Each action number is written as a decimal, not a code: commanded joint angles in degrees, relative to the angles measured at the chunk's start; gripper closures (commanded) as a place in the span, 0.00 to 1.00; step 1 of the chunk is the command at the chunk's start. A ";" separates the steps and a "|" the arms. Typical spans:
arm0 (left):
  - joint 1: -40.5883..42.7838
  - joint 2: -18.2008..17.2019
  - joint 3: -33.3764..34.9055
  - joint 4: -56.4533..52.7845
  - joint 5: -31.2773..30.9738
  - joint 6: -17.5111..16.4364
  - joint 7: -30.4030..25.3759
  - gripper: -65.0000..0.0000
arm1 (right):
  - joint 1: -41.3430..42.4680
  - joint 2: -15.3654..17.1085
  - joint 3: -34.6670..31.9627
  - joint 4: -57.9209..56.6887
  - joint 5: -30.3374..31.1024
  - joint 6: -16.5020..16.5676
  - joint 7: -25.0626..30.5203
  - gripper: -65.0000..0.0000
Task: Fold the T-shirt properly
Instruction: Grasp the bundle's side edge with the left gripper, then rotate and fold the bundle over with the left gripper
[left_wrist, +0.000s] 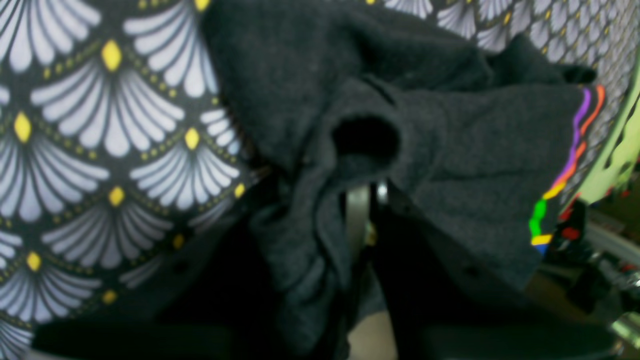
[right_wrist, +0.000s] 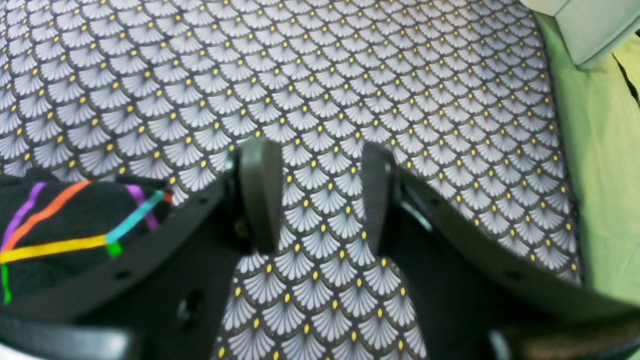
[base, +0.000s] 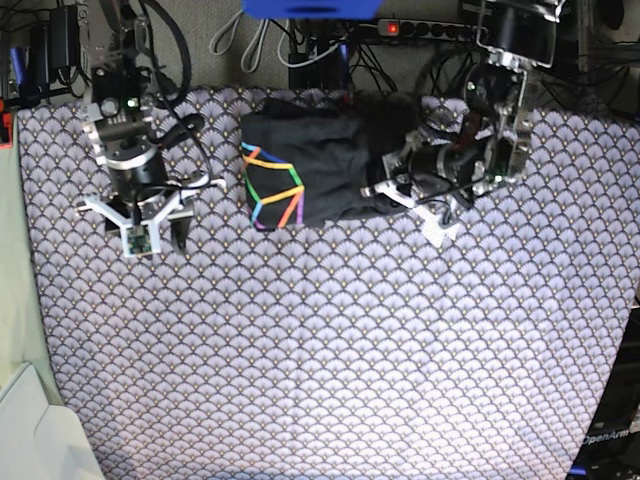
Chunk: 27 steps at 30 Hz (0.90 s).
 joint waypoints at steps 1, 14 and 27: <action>0.48 -0.08 0.89 -0.17 4.01 1.27 0.69 1.00 | 0.52 0.31 0.18 0.95 0.05 0.00 1.73 0.58; -3.74 0.27 9.50 6.86 26.07 1.44 1.22 1.00 | 2.01 1.54 9.15 0.86 -0.04 0.00 1.64 0.58; -14.55 0.45 28.40 6.51 43.30 1.35 0.86 1.00 | -0.45 2.60 20.67 -0.19 -0.04 0.00 1.64 0.58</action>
